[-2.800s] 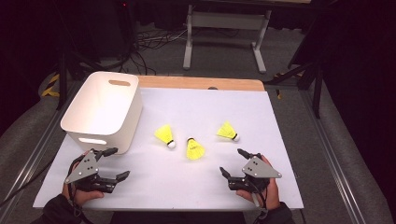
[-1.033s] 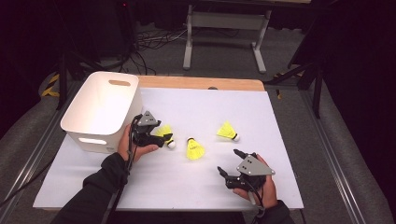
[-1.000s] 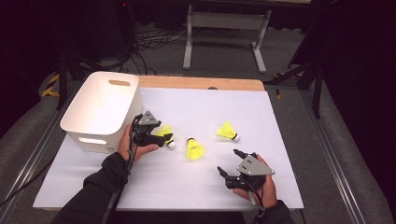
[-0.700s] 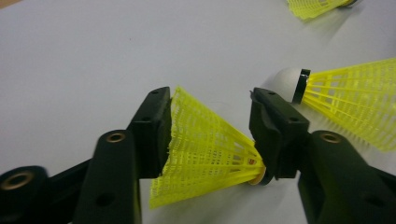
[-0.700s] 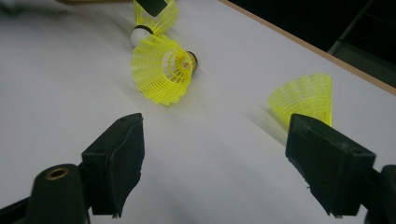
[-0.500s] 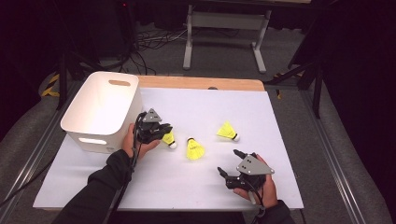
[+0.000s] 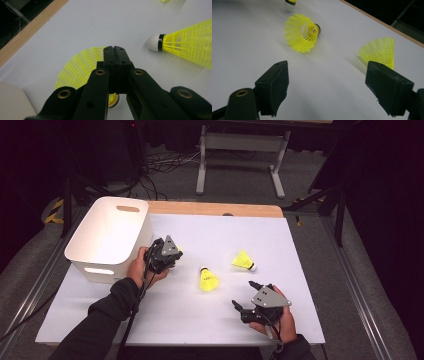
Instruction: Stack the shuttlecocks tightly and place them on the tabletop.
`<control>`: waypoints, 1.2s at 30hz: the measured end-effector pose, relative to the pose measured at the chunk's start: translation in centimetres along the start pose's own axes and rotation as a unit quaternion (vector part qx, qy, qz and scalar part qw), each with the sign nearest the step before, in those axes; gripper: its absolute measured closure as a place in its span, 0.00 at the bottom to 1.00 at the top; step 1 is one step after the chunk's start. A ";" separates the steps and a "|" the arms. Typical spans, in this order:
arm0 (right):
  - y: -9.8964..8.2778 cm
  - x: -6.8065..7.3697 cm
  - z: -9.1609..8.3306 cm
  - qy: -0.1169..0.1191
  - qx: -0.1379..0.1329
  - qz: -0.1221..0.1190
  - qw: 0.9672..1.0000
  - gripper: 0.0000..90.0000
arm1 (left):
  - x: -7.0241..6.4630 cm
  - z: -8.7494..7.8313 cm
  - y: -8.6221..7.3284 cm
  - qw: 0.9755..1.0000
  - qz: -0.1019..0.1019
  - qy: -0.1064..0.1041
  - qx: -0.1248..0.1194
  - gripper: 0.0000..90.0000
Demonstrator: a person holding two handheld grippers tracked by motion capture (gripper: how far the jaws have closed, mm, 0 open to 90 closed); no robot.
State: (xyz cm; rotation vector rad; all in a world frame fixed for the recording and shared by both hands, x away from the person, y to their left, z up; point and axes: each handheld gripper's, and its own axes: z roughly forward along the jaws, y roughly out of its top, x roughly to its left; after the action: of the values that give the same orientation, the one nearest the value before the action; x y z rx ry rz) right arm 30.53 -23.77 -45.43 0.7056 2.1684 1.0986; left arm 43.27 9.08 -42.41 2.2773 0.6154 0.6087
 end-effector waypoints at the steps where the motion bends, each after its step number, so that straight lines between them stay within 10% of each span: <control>1: 0.0 0.0 0.0 0.000 0.000 -0.001 1.000 0.22 | -0.2 0.1 0.1 1.000 0.007 0.004 0.009 0.99; 24: -0.1 0.1 0.1 0.005 0.009 -0.009 1.000 0.21 | -1.6 2.7 1.2 0.995 0.035 -0.085 0.042 0.95; 31: 0.1 0.2 0.3 0.007 0.011 -0.008 1.000 0.21 | -1.8 3.0 1.5 0.992 0.081 -0.050 0.089 0.99; 36: 0.2 0.6 0.6 0.013 0.016 -0.020 1.000 0.21 | -0.3 2.5 1.6 0.993 0.066 -0.033 0.092 0.99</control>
State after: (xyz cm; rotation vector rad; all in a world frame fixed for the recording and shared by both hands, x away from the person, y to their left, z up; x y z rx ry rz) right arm 30.61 -22.95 -45.73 0.6612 2.2172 1.0605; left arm 44.85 6.62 -43.01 2.5167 0.5095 0.5553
